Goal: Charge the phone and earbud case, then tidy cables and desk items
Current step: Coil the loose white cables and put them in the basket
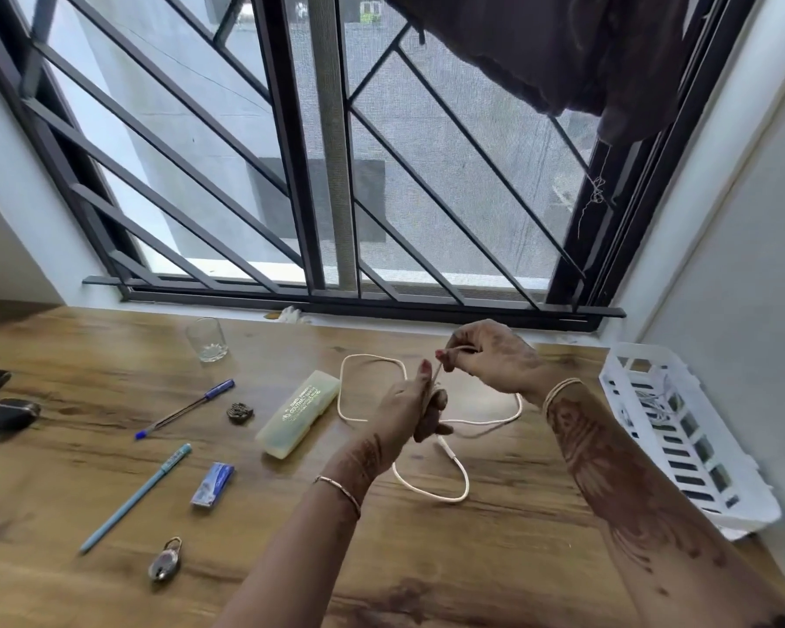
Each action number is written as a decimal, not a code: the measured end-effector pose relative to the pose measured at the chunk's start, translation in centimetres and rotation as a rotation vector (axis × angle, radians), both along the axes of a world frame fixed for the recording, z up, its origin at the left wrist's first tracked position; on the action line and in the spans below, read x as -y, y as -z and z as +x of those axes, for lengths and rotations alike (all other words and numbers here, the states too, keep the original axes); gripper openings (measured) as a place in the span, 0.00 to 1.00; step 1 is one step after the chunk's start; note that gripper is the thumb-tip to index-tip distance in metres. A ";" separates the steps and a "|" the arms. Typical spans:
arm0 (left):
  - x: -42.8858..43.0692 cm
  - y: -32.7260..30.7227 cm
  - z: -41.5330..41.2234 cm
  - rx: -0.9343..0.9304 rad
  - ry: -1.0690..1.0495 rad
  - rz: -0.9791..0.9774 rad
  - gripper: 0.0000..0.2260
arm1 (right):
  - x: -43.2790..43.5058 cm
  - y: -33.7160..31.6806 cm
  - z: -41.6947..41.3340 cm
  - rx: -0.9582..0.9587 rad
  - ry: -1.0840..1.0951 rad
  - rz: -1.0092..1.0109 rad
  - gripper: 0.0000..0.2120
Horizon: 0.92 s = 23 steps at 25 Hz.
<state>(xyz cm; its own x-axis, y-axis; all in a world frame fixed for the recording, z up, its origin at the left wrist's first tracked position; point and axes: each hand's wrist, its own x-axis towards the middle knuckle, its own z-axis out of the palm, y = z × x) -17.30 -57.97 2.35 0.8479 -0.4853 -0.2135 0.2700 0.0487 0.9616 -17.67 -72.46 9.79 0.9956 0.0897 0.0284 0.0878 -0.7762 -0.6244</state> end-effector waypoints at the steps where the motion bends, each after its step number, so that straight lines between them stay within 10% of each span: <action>1: 0.0 -0.4 -0.5 -0.060 0.009 -0.050 0.24 | 0.2 0.2 0.2 0.019 0.021 0.059 0.11; 10: -1.3 -0.6 -1.4 -0.376 0.124 -0.588 0.23 | -1.6 5.6 -1.5 -0.100 0.004 0.616 0.07; 23: -2.4 -0.8 -0.2 -0.382 0.207 -0.738 0.18 | -2.5 4.8 -2.8 -0.128 0.014 0.688 0.09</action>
<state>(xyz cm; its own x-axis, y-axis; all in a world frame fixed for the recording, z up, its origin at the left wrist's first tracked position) -17.46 -55.62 3.20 0.6609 -0.7496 -0.0355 0.6418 0.5401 0.5443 -20.50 -69.99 5.02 0.9958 0.0807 -0.0430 -0.0260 -0.2014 -0.9792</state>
